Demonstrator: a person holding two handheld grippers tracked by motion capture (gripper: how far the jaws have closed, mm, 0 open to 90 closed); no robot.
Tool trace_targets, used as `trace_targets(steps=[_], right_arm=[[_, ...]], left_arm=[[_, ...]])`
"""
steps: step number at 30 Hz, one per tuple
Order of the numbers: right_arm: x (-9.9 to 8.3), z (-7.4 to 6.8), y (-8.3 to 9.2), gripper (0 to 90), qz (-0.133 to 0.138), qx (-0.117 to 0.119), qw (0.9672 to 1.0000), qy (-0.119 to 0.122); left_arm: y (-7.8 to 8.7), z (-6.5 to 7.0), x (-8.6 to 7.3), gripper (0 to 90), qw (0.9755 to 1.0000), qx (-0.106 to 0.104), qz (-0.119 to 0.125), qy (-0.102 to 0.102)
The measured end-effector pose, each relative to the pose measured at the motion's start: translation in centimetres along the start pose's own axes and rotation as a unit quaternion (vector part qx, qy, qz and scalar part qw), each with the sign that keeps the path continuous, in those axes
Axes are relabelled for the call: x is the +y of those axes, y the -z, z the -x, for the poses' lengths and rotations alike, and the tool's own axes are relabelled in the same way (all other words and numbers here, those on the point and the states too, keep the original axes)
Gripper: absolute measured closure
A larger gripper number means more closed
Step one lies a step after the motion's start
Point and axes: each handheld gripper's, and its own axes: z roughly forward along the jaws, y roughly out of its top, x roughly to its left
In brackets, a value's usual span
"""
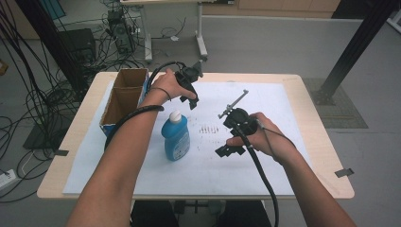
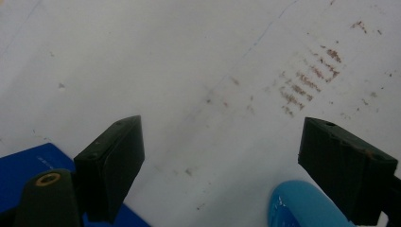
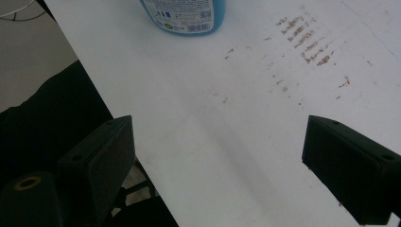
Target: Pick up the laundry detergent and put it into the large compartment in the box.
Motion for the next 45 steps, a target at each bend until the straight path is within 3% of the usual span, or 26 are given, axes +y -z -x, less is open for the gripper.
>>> trace_targets(steps=[19, 33, 38, 45], right_arm=[[-0.3, 0.1, -0.2, 9.8, -0.005, -0.002, 1.0000, 0.000], [0.0, 0.0, 1.8, 9.9, 0.007, -0.008, 0.9999, 0.005], [-0.1, 0.3, 1.5, 9.9, 0.005, -0.006, 1.0000, 0.003], [-0.2, 0.6, 1.1, 9.9, 0.001, -0.005, 1.0000, -0.001]], left_arm=[[0.1, 0.1, -0.3, 15.4, 1.0000, -0.002, 0.002, 0.002], [1.0, -0.3, -0.6, 15.2, 0.9999, -0.002, 0.006, 0.009], [2.0, -0.4, -0.8, 15.3, 0.9997, -0.007, 0.015, 0.019], [4.8, -0.4, -1.6, 15.3, 0.9992, -0.010, 0.029, 0.025]])
